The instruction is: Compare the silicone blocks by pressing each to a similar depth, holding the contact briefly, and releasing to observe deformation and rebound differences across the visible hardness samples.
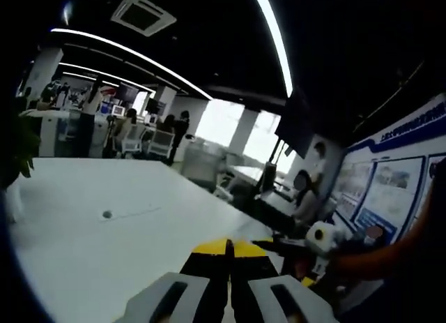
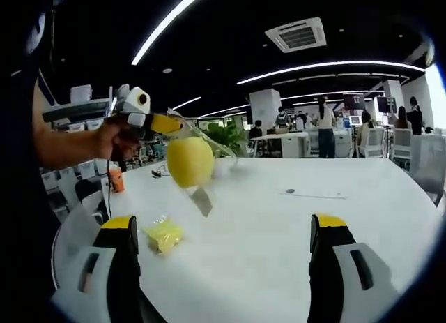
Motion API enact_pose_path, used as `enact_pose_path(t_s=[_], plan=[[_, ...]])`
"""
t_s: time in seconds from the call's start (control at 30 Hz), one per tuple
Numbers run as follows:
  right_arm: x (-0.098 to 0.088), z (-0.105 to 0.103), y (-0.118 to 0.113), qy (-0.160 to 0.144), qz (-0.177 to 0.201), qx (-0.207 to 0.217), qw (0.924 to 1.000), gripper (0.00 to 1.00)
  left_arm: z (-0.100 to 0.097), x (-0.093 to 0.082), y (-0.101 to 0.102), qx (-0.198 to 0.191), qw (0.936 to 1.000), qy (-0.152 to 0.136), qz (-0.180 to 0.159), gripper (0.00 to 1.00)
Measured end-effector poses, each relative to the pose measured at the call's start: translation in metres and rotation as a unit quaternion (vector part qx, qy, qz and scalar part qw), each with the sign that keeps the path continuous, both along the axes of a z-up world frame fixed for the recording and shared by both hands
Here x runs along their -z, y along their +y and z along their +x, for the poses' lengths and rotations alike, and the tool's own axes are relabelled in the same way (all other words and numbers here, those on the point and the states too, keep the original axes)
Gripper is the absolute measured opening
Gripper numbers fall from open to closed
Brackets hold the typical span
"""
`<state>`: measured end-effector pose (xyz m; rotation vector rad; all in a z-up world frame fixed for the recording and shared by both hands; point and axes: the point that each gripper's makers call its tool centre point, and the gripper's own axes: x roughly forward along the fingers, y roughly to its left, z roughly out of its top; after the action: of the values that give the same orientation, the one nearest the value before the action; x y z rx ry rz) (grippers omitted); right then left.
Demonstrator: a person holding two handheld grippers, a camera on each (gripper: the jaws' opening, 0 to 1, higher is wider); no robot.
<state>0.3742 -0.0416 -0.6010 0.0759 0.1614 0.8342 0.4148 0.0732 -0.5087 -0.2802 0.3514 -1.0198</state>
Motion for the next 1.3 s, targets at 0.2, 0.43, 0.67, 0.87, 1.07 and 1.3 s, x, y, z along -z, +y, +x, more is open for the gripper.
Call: enact_pose_path(t_s=[0.2, 0.43, 0.67, 0.87, 1.07, 1.3], plan=[[-0.020, 0.005, 0.021, -0.006, 0.033, -0.033, 0.9989, 0.96, -0.008, -0.010, -0.004, 0.011, 0.9997, 0.010, -0.020, 0.00], [-0.030, 0.008, 0.046, -0.006, 0.043, -0.082, 0.9957, 0.96, -0.021, -0.023, -0.005, 0.026, 0.9988, 0.016, -0.037, 0.00], [-0.041, 0.006, 0.068, -0.019, 0.046, -0.123, 0.9911, 0.85, -0.028, -0.028, -0.006, 0.034, 0.9981, 0.024, -0.047, 0.00], [-0.061, 0.003, 0.083, -0.028, 0.078, -0.156, 0.9842, 0.75, -0.036, -0.034, -0.008, 0.043, 0.9967, 0.033, -0.061, 0.00], [-0.059, -0.005, 0.094, -0.025, 0.069, -0.188, 0.9794, 0.50, -0.042, -0.038, -0.009, 0.048, 0.9959, 0.035, -0.068, 0.00], [-0.067, -0.005, 0.095, -0.024, 0.092, -0.192, 0.9767, 0.45, -0.045, -0.039, -0.011, 0.053, 0.9952, 0.038, -0.073, 0.00]])
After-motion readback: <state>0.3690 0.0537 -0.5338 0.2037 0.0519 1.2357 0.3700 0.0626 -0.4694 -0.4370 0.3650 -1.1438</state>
